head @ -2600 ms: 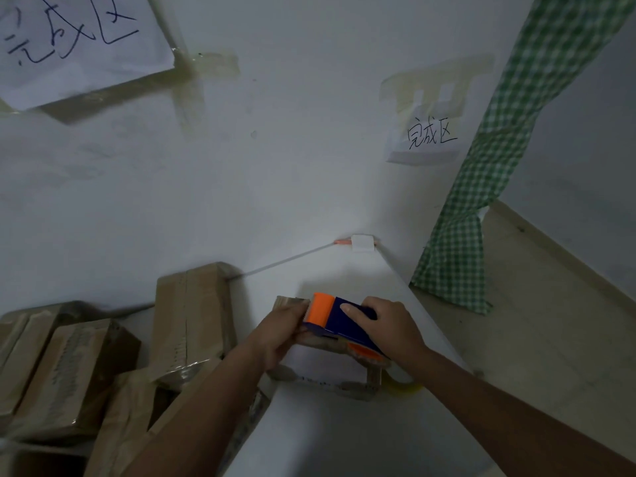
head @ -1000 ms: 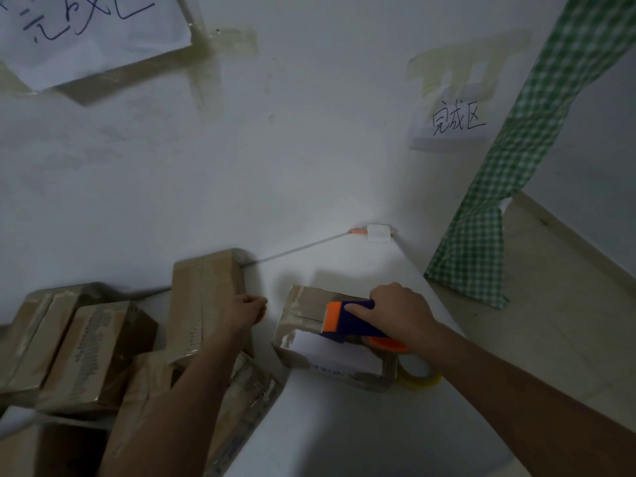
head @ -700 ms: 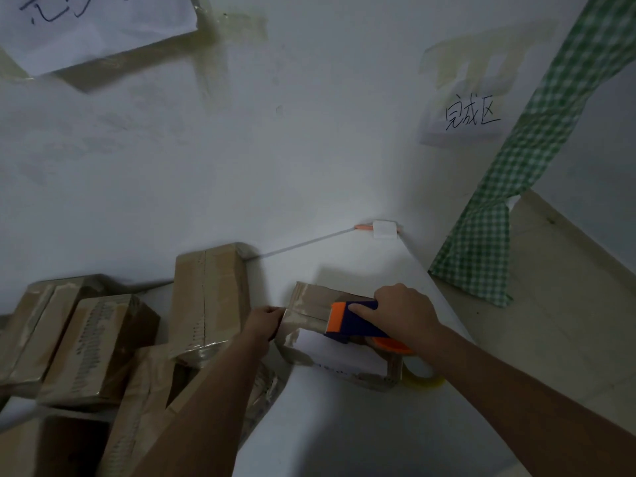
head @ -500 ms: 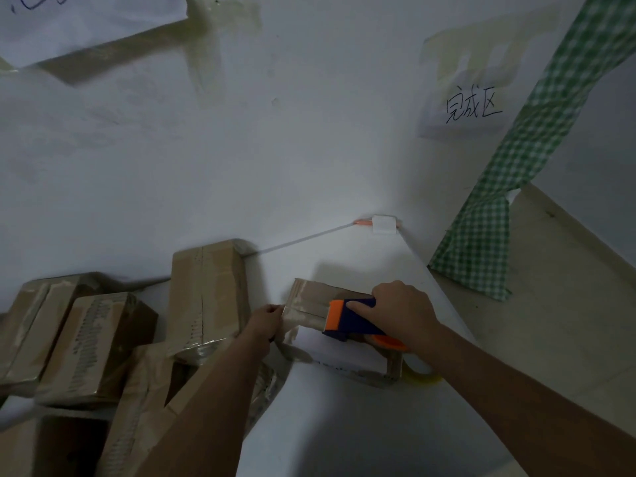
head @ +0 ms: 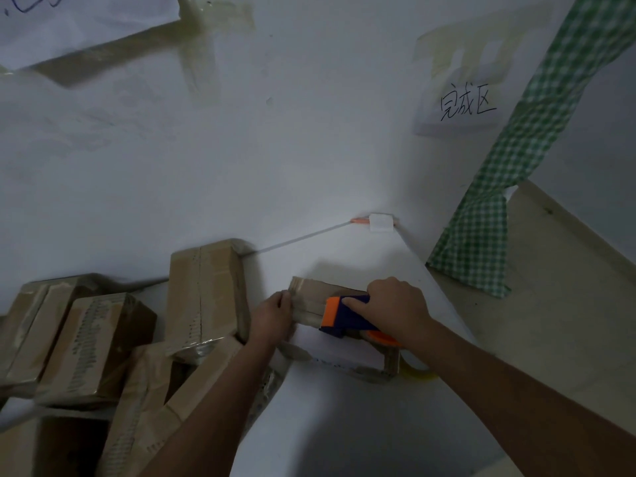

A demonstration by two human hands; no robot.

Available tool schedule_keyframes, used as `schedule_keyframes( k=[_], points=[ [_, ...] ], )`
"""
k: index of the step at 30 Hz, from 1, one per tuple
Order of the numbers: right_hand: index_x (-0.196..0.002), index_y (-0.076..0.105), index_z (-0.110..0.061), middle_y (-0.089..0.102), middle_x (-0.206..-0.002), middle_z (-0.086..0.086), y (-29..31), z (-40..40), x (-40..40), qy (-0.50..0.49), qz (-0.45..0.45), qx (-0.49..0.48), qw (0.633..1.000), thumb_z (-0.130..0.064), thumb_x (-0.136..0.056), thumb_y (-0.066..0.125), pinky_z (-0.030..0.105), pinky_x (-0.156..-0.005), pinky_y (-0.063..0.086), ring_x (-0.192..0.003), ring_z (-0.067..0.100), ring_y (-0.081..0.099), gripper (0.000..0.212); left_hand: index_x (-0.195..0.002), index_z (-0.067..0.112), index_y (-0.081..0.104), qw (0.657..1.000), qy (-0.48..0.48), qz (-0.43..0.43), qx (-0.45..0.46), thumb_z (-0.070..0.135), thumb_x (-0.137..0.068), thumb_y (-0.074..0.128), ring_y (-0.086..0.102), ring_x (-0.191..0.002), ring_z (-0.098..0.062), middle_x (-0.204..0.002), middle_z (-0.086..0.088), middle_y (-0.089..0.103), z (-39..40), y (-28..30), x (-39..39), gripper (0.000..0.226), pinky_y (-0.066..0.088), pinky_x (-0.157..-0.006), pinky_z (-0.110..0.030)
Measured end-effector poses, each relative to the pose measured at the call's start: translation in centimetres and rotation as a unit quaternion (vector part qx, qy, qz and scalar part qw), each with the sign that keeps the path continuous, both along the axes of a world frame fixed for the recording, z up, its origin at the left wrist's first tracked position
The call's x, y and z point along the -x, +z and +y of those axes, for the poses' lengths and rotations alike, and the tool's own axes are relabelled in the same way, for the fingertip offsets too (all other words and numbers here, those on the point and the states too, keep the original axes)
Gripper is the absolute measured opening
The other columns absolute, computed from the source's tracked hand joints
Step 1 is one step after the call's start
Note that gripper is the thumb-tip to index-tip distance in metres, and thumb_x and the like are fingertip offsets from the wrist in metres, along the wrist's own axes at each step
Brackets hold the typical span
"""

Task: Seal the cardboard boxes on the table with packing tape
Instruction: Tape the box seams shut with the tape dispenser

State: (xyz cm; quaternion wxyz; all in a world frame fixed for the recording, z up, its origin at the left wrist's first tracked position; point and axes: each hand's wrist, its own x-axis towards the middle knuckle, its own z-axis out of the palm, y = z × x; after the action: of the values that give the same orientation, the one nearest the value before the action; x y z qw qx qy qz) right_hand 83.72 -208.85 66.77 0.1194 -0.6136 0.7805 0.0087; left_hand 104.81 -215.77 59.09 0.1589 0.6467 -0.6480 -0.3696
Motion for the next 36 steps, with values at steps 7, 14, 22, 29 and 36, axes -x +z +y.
schedule_keyframes(
  k=[7, 14, 22, 29, 36],
  points=[
    [-0.060, 0.041, -0.020, 0.045, -0.061, -0.002, 0.7, -0.4, 0.7, 0.016, -0.010, -0.031, 0.999, -0.074, -0.086, 0.042, 0.025, -0.048, 0.027, -0.053, 0.013, 0.041, 0.060, -0.130, 0.010, 0.052, 0.999, -0.030, -0.001, -0.032, 0.039, -0.108, 0.023, 0.058, -0.108, -0.037, -0.117, -0.020, 0.063, 0.5, -1.5, 0.5, 0.047, 0.039, -0.079, -0.034],
    [-0.060, 0.044, -0.018, 0.048, -0.060, -0.001, 0.6, 1.3, 2.7, 0.033, -0.058, -0.026, 0.997, -0.076, -0.084, 0.043, 0.027, -0.046, 0.026, -0.052, 0.013, 0.046, 0.062, -0.136, 0.009, 0.049, 0.999, -0.042, -0.024, -0.025, 0.037, -0.108, 0.024, 0.055, -0.115, -0.038, -0.124, -0.022, 0.061, 0.5, -1.4, 0.5, 0.048, 0.038, -0.085, -0.035],
    [-0.060, 0.046, -0.016, 0.043, -0.057, 0.001, -0.8, 6.2, 10.5, -0.009, -0.057, -0.051, 0.997, -0.077, -0.084, 0.038, 0.026, -0.050, 0.027, -0.050, 0.013, 0.041, 0.065, -0.125, 0.001, 0.054, 0.995, -0.074, -0.061, 0.006, 0.034, -0.108, 0.025, 0.057, -0.110, -0.043, -0.118, -0.028, 0.061, -0.1, -1.5, 0.2, 0.047, 0.041, -0.086, -0.040],
    [-0.063, 0.047, -0.021, 0.049, -0.062, -0.002, -1.4, 6.9, 9.8, -0.013, -0.032, -0.029, 0.999, -0.075, -0.086, 0.035, 0.025, -0.049, 0.028, -0.055, 0.010, 0.046, 0.061, -0.153, 0.007, 0.027, 0.944, -0.140, -0.244, 0.174, 0.017, -0.105, 0.032, 0.029, -0.143, -0.037, -0.160, -0.018, 0.021, 1.2, 0.6, 1.5, 0.049, 0.031, -0.109, -0.048],
    [-0.064, 0.050, -0.018, 0.049, -0.060, -0.001, -2.6, 7.7, 9.1, -0.043, -0.051, -0.020, 0.998, -0.075, -0.087, 0.034, 0.026, -0.050, 0.034, -0.052, 0.011, 0.046, 0.063, -0.152, 0.005, -0.019, 0.899, -0.288, -0.298, 0.141, 0.043, -0.104, 0.006, -0.022, -0.149, -0.029, -0.158, -0.015, -0.028, 7.7, -0.9, 4.0, 0.066, -0.008, -0.123, -0.039]
  ],
)
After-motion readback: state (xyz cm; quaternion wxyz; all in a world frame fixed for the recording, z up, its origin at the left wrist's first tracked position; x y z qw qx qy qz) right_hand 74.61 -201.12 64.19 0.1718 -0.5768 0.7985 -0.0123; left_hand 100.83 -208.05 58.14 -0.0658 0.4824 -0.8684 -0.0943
